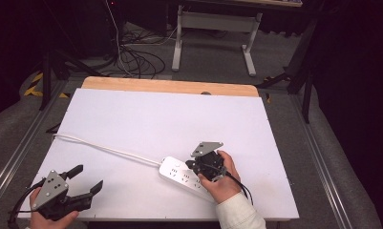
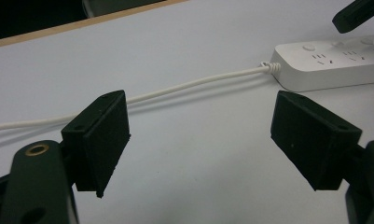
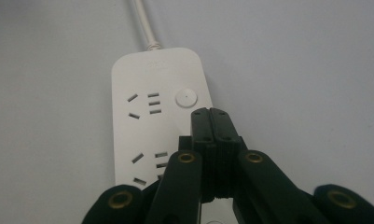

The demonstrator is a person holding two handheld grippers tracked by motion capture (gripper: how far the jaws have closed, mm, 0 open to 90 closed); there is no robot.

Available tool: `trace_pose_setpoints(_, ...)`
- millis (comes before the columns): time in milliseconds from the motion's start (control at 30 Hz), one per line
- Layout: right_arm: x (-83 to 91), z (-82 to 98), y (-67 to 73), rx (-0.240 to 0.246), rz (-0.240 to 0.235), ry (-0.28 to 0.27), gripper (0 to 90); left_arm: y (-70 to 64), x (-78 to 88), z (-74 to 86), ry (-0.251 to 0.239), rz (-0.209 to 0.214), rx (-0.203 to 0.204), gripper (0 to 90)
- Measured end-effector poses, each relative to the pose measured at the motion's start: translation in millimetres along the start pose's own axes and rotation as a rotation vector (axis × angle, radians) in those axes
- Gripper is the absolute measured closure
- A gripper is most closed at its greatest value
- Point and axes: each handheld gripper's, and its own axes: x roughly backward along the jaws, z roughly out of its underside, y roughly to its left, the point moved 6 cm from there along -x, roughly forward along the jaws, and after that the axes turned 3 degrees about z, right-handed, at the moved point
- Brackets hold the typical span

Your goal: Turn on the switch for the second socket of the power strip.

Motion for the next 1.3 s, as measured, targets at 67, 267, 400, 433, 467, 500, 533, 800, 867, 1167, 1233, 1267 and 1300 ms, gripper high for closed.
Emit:
trace_pose_setpoints(67, -0.8, 0.8, 0.6, -0.001, -0.006, 0.001, 90.0, -0.1, 0.1, 0.0, 0.000, 0.000, -0.001, 19.8)
trace_pose_setpoints(267, -4.3, 3.9, 2.3, 0.000, -0.009, 0.016, 90.0, -0.3, 0.0, -0.1, -0.001, 0.001, -0.002, 19.9)
trace_pose_setpoints(400, -5.1, 4.7, 3.7, 0.006, -0.011, 0.024, 90.0, -0.3, 0.1, -0.1, 0.000, 0.001, -0.001, 19.8)
trace_pose_setpoints(433, -5.5, 4.9, 4.0, 0.005, -0.011, 0.024, 90.0, -0.2, 0.1, -0.1, 0.000, 0.000, -0.002, 19.9)
trace_pose_setpoints(467, -5.6, 5.3, 4.1, 0.006, -0.014, 0.026, 90.0, -0.2, 0.2, -0.2, -0.001, 0.000, -0.001, 19.9)
trace_pose_setpoints(500, -5.7, 5.7, 4.5, 0.003, -0.015, 0.029, 90.0, -0.1, 0.4, -0.2, -0.001, -0.001, -0.001, 19.9)
trace_pose_setpoints(533, -5.8, 6.0, 4.6, 0.002, -0.022, 0.025, 90.0, 0.0, 0.5, -0.2, -0.001, -0.001, -0.001, 19.8)
trace_pose_setpoints(800, -5.9, 6.4, 4.8, 0.005, -0.017, 0.023, 90.0, -0.1, 0.5, -0.2, -0.001, -0.001, -0.001, 19.8)
trace_pose_setpoints(867, -6.3, 6.3, 4.9, 0.007, -0.010, 0.023, 90.0, 0.2, 0.4, -0.3, -0.002, -0.001, -0.001, 19.8)
trace_pose_setpoints(1167, -8.2, 7.8, 5.9, 0.015, 0.009, 0.022, 90.0, 0.8, 0.9, -0.4, -0.002, -0.006, 0.000, 19.7)
trace_pose_setpoints(1233, -8.2, 7.8, 6.0, 0.016, 0.011, 0.022, 90.0, 0.7, 0.8, -0.3, -0.002, -0.006, 0.000, 19.7)
trace_pose_setpoints(1267, -8.0, 8.4, 5.9, 0.018, 0.010, 0.020, 90.0, 0.9, 1.0, -0.3, -0.002, -0.007, 0.000, 19.7)
trace_pose_setpoints(1300, -8.0, 8.7, 5.7, 0.016, 0.010, 0.017, 90.0, 0.9, 1.1, -0.4, -0.003, -0.007, 0.000, 19.7)
